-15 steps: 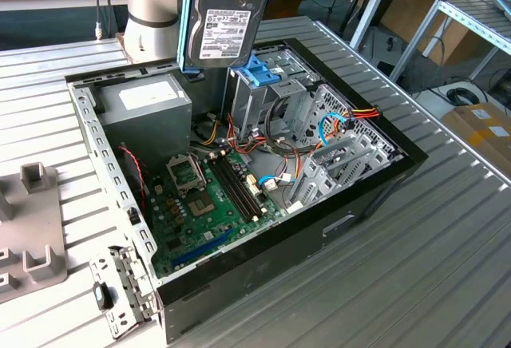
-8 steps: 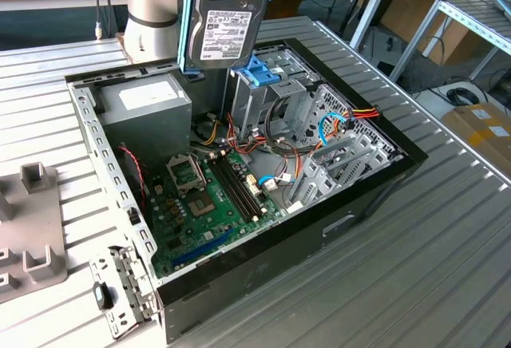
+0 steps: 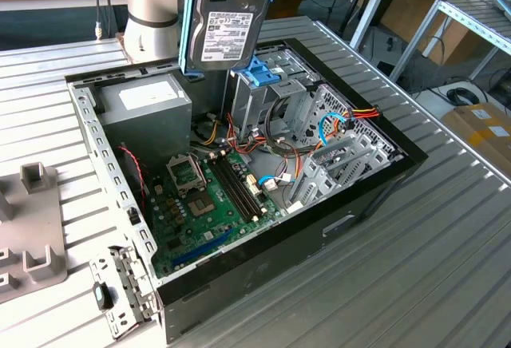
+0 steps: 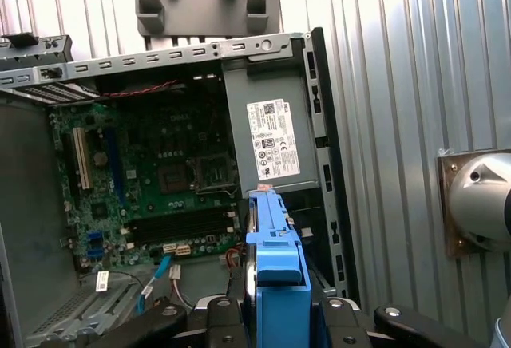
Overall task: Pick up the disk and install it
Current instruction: 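Pick up the disk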
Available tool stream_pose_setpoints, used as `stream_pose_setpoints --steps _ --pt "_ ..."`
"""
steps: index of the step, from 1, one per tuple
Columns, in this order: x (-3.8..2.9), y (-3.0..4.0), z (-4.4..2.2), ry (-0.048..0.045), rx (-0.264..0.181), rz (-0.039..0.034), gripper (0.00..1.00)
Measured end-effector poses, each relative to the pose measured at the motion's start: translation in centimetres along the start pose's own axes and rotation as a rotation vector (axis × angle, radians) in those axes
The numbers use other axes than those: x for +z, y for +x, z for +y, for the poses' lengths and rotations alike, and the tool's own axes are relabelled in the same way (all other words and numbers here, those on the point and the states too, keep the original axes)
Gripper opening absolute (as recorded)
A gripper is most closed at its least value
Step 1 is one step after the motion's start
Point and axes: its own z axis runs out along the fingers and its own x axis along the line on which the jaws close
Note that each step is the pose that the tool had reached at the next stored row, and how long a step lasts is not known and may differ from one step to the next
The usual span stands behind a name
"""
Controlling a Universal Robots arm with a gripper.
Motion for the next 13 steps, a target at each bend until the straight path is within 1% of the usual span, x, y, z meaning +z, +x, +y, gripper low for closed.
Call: stream_pose_setpoints --steps 3,13 --pt "-0.01 0.22 -0.03 0.0000 0.000 0.0000 0.37" --pt "-0.04 0.66 -0.09 0.0000 0.000 0.0000 0.37"
